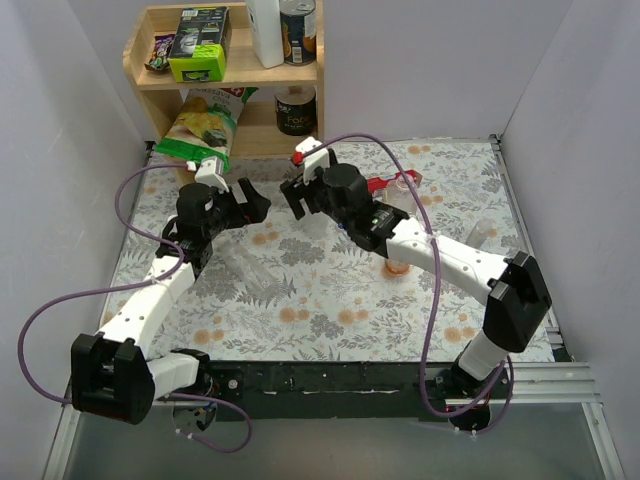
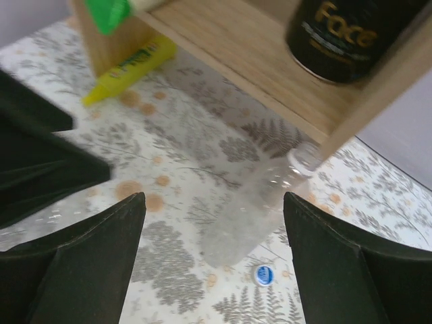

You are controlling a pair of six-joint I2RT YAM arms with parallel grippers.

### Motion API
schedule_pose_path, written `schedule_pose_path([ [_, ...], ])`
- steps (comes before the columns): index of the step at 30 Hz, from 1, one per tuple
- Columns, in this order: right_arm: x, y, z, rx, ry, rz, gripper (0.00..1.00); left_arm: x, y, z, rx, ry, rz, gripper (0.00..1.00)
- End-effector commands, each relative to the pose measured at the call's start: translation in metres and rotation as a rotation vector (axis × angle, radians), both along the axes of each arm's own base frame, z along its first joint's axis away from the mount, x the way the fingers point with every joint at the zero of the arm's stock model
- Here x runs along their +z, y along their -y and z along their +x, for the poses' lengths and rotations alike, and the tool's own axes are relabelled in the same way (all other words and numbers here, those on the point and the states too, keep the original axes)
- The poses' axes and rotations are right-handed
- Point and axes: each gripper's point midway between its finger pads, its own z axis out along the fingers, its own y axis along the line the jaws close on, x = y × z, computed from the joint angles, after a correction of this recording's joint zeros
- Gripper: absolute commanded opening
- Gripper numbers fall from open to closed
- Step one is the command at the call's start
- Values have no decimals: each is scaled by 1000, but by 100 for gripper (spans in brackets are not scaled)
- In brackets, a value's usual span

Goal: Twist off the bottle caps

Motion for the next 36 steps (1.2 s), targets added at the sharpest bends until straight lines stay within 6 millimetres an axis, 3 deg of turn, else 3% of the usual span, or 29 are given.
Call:
schedule_pose_path([
  [1, 54, -20, -52, 70, 77, 90, 87, 35, -9, -3, 29, 127, 14, 98],
  [2, 50, -23, -61, 83, 67, 91, 87, 50, -13, -3, 51, 181, 12, 98],
  [7, 9, -42, -109, 165, -33, 85, 87, 66, -25, -9, 110, 255, 14, 98],
  [10, -19, -49, -123, 199, -106, 87, 87, 74, -31, -13, 138, 284, 10, 98],
  [15, -39, -57, -123, 195, -152, 84, 88, 76, -31, -14, 139, 289, 12, 98],
  [20, -48, -80, -124, 250, -183, 83, 89, 76, -36, -13, 168, 289, 17, 98],
  [21, -63, -87, -124, 259, -208, 58, 89, 76, -37, -13, 173, 288, 18, 98],
  [26, -99, -114, -131, 333, -295, 20, 89, 75, -44, -12, 210, 281, 27, 98],
  [30, -116, -126, -121, 309, -311, -9, 90, 73, -47, -11, 229, 271, 35, 98],
  [34, -118, -139, -115, 311, -314, -29, 91, 73, -48, -11, 231, 269, 36, 98],
  [36, -137, -142, -113, 311, -331, -71, 91, 74, -47, -11, 226, 271, 35, 98],
])
